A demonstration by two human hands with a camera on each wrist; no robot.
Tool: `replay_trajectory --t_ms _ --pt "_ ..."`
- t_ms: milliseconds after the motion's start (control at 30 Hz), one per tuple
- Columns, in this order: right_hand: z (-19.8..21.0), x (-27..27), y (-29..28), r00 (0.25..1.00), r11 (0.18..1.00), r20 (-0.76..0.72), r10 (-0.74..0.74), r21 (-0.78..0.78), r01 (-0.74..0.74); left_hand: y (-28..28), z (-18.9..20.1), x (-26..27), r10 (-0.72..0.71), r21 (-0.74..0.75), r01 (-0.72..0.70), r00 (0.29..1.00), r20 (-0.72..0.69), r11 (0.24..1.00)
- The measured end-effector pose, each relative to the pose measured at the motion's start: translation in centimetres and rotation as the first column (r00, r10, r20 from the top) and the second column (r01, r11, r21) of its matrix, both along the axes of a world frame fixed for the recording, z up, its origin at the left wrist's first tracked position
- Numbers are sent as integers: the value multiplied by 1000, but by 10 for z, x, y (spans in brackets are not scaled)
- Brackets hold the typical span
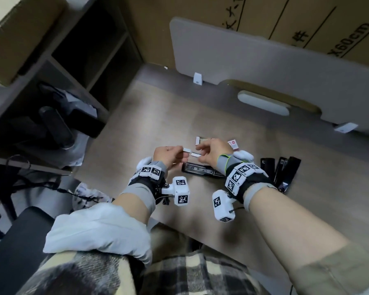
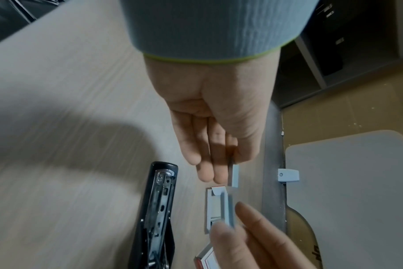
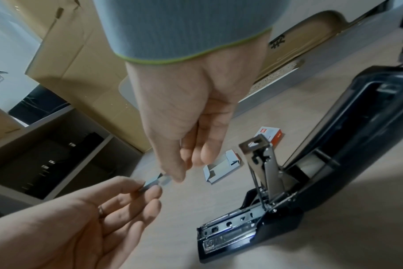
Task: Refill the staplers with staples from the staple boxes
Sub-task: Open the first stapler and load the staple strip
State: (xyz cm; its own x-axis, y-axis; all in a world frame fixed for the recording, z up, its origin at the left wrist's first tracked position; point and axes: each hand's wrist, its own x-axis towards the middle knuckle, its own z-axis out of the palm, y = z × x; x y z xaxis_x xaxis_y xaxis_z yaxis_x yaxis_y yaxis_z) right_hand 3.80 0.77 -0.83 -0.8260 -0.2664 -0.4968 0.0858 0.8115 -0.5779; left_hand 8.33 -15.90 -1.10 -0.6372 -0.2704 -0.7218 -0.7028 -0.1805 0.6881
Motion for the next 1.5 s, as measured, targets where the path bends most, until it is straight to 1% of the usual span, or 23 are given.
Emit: replay_trajectory --t_ms 100,167,233,300,367,467,533,667,733,800,867,900,1000,1100,1200,1267,1333,1433,1500 --pt "2 4 1 999 998 22 -31 49 30 -10 -3 -1 -7 -4 7 1000 6 1000" --pt "2 5 -2 997 995 27 -71 77 69 -18 -6 -5 -68 32 67 997 28 997" --pt "-1 7 -9 993 988 30 -114 105 110 -25 -12 -8 -162 77 158 986 42 984" --pt "-5 11 -18 989 984 32 -142 110 138 -29 -16 -11 -248 137 242 968 29 961" --pt "-10 15 -26 985 984 36 -168 70 166 -34 -20 -14 -339 173 333 941 4 927" --pt "-17 20 -36 961 962 39 -273 12 272 -40 -23 -20 -466 180 463 884 -26 868" --pt "-17 20 -40 955 956 37 -293 17 293 -42 -23 -24 -500 182 497 865 -32 848" --pt "-15 19 -42 954 956 59 -292 -7 293 -42 -21 -31 -528 162 525 849 -32 835" --pt "-13 18 -40 957 957 40 -289 -10 289 -43 -22 -35 -546 149 545 837 -33 825" --pt "-11 18 -39 967 964 0 -254 77 253 -43 -24 -36 -581 153 579 813 -34 801" --pt "-10 20 -37 986 966 -26 -163 201 165 -41 -25 -34 -613 177 608 789 -29 774" --pt "-11 24 -38 991 964 -24 -130 231 132 -41 -27 -32 -626 192 618 779 -23 762" --pt "-18 35 -45 991 970 -51 -123 203 131 -48 -37 -28 -619 214 609 785 -25 764" --pt "-15 36 -50 989 959 -96 -115 249 136 -54 -39 -27 -621 206 616 783 -46 761" --pt "-14 31 -54 994 965 -88 -64 248 85 -57 -37 -27 -643 185 643 763 -67 743" --pt "-15 30 -56 995 966 -81 -61 245 80 -60 -36 -28 -664 171 667 743 -81 726" --pt "-17 30 -58 993 966 -91 -74 240 93 -60 -36 -30 -673 167 674 736 -73 719" --pt "-16 28 -60 985 971 -105 -138 183 156 -57 -34 -33 -659 192 652 752 -37 733" --pt "-18 27 -59 979 963 -150 -141 210 171 -56 -32 -35 -652 217 639 758 -17 738"
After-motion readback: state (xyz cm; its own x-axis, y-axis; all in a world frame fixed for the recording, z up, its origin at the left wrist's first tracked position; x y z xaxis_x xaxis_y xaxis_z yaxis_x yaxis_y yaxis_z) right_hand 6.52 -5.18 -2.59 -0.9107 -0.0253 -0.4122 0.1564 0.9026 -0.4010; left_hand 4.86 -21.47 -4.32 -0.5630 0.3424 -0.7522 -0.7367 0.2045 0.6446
